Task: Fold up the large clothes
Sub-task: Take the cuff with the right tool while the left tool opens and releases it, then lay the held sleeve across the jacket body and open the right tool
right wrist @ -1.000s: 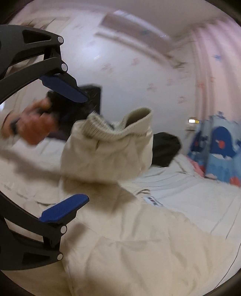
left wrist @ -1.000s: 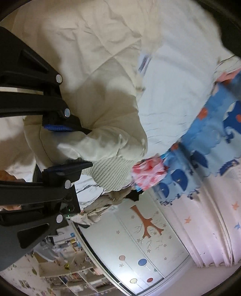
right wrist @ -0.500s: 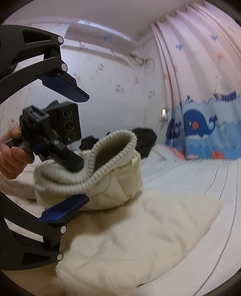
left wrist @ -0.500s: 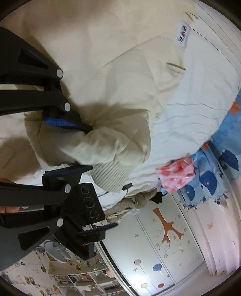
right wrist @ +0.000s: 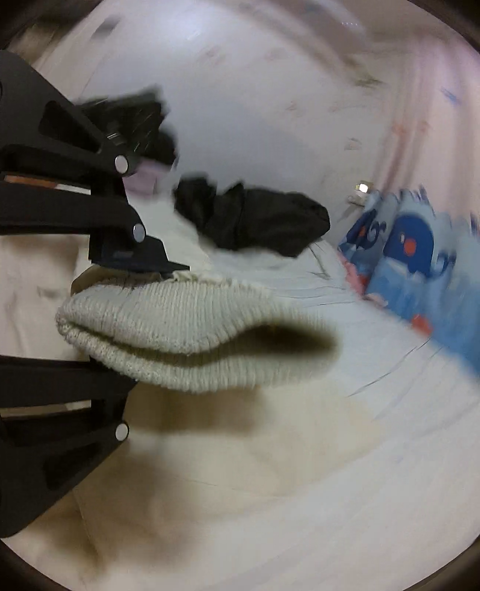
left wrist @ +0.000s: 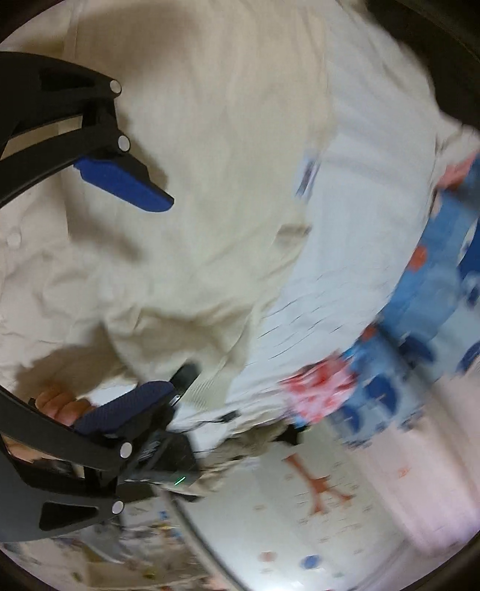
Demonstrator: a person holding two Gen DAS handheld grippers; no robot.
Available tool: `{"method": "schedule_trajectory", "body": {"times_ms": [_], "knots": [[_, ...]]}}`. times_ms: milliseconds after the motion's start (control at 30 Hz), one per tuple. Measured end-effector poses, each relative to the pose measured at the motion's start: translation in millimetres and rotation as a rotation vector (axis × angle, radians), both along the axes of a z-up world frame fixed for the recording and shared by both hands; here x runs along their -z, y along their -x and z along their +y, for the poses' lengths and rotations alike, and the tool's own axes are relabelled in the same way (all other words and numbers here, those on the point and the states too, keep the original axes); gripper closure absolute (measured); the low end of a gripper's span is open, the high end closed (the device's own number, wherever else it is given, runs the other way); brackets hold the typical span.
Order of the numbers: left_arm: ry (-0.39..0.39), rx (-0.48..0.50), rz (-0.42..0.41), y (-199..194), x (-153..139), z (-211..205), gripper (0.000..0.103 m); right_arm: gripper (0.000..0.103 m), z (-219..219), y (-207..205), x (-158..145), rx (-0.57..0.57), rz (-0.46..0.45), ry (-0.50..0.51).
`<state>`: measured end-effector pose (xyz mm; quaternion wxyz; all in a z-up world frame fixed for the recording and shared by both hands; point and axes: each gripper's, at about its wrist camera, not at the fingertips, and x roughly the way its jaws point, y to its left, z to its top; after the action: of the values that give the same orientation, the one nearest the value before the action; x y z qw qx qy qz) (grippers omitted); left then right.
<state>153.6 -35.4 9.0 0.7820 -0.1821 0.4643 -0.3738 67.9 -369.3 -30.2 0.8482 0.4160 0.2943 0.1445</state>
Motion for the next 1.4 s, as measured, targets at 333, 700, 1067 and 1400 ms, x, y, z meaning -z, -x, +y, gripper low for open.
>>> {"method": "schedule_trajectory", "body": {"times_ms": [333,700,1067,1400], "knots": [[0.008,-0.249,0.077,-34,61,76,0.009,0.084,-16,7,11,0.137,0.125,0.181],[-0.166,-0.299,-0.012,-2,37,65,0.007,0.076,-34,16,41,0.230,0.237,0.119],[-0.297,-0.347,-0.039,3,52,46,0.007,0.017,9,57,-64,0.323,-0.116,0.521],[-0.445,-0.327,-0.118,8,61,24,0.007,0.025,52,-35,36,0.060,0.216,0.639]]}}
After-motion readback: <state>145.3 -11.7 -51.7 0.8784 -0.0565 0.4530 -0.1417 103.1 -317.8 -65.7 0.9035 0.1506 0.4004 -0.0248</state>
